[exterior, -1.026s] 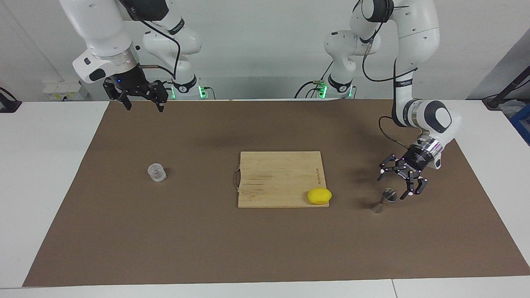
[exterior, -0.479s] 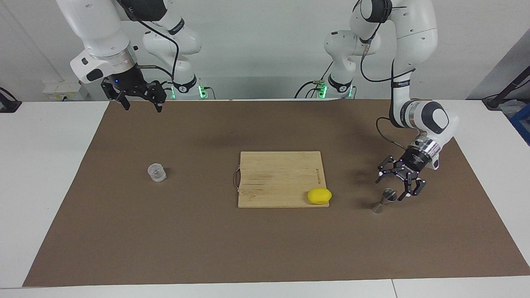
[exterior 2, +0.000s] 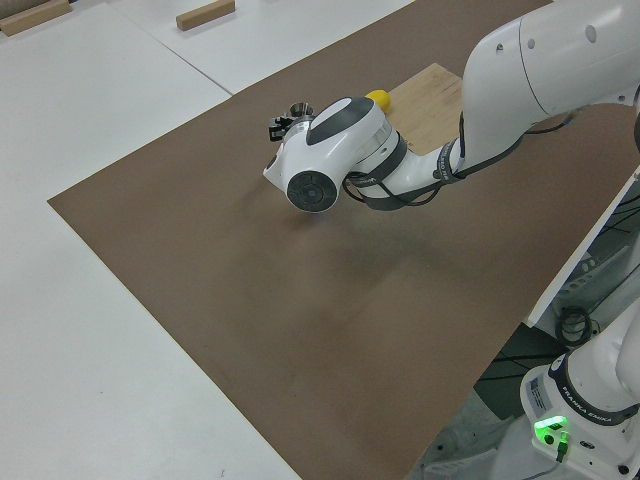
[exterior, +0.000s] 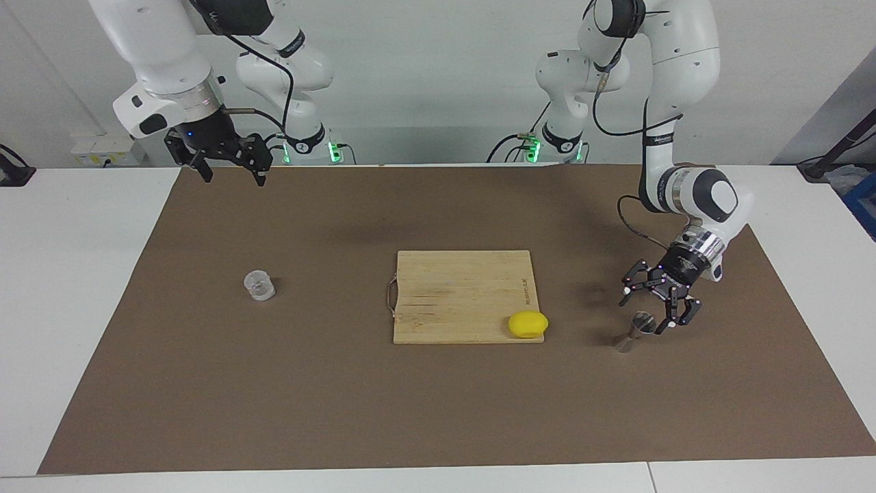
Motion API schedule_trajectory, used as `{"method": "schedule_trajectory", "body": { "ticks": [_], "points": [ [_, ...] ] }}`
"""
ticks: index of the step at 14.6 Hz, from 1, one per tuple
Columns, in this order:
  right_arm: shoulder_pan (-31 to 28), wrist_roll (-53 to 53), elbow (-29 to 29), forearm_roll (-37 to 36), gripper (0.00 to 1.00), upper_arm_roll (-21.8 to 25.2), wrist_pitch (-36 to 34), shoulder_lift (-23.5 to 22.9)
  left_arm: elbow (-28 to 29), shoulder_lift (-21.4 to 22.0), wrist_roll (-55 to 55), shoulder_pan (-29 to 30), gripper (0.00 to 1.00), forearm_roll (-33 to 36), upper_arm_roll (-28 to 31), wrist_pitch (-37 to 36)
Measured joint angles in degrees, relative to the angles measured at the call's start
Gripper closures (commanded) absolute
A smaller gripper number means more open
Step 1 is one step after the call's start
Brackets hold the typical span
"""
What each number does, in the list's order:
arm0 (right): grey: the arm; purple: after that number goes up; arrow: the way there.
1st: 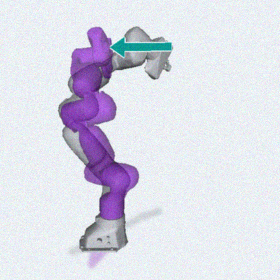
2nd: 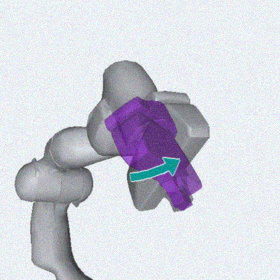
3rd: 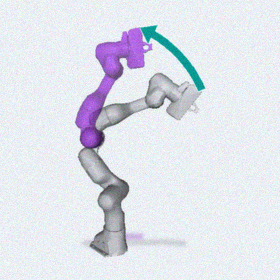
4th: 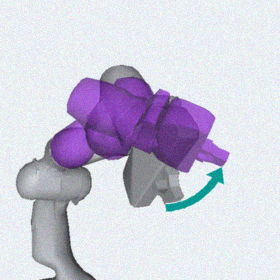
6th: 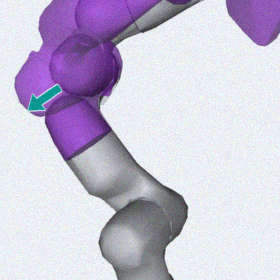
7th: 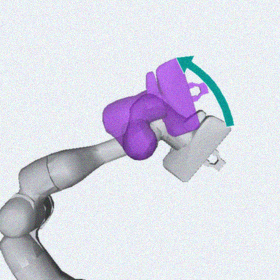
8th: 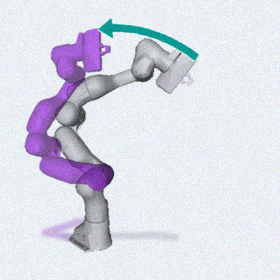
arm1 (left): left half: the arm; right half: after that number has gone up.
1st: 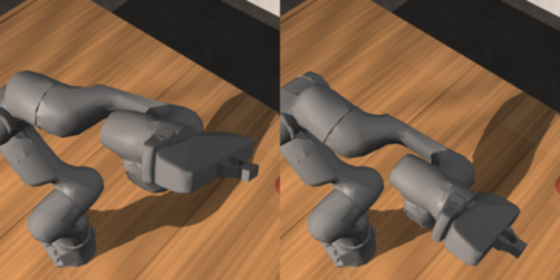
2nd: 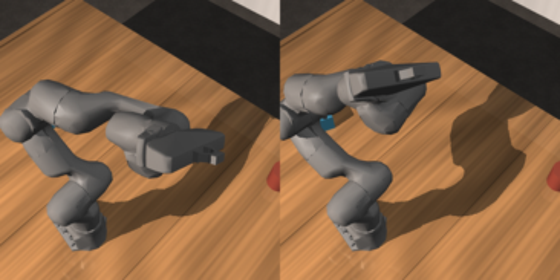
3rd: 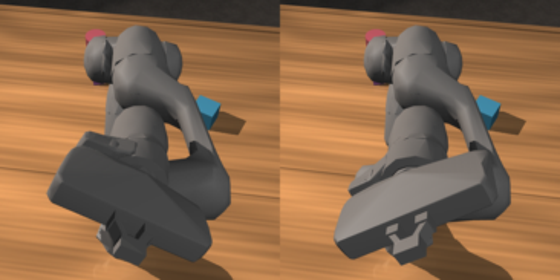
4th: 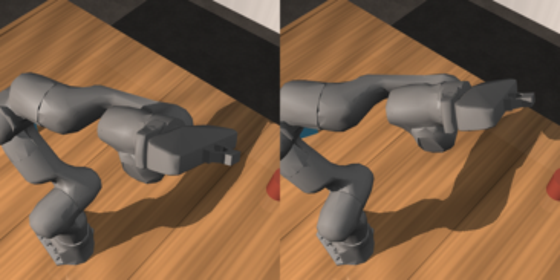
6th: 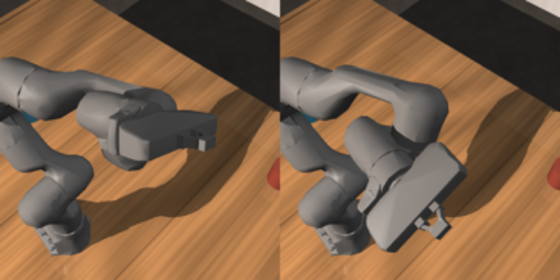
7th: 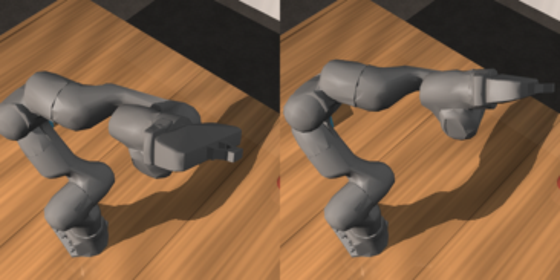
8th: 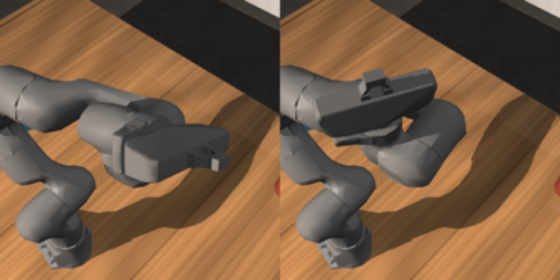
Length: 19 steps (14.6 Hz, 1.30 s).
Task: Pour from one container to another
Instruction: 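Close the left gripper around the small dark cup, then carry the dark cup with the left gripper onto the cutting board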
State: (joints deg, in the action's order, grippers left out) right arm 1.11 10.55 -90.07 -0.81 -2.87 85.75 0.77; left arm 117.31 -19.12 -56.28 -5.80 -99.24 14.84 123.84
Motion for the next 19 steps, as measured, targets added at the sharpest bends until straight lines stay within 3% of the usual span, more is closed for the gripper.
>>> {"method": "schedule_trajectory", "body": {
  "ticks": [3,14,15,16,18,19],
  "points": [
    [0.0,0.0,0.0,0.0,0.00,0.1,0.0,0.0,-0.1,-0.3,0.0,0.0,0.22,0.0,0.0,0.2],
    [0.0,0.0,0.0,0.0,0.00,0.1,0.0,0.0,-0.5,-0.4,1.9,0.0,0.26,-1.1,0.0,0.3],
    [0.0,0.0,0.0,0.0,0.00,0.1,0.0,0.0,-0.5,-0.4,2.4,0.0,0.35,-1.3,0.0,0.3],
    [0.0,0.0,0.0,0.0,0.00,0.1,0.0,0.0,-0.5,-0.4,2.6,0.0,0.53,-1.3,0.0,0.3],
    [0.0,0.0,0.0,0.0,0.00,0.1,0.0,0.0,-0.5,-0.4,2.9,0.0,1.00,-1.4,0.0,0.3],
    [0.0,0.0,0.0,0.0,0.00,0.1,0.0,0.0,-0.5,-0.4,3.1,0.0,1.00,-1.5,0.0,0.3]
  ]
}}
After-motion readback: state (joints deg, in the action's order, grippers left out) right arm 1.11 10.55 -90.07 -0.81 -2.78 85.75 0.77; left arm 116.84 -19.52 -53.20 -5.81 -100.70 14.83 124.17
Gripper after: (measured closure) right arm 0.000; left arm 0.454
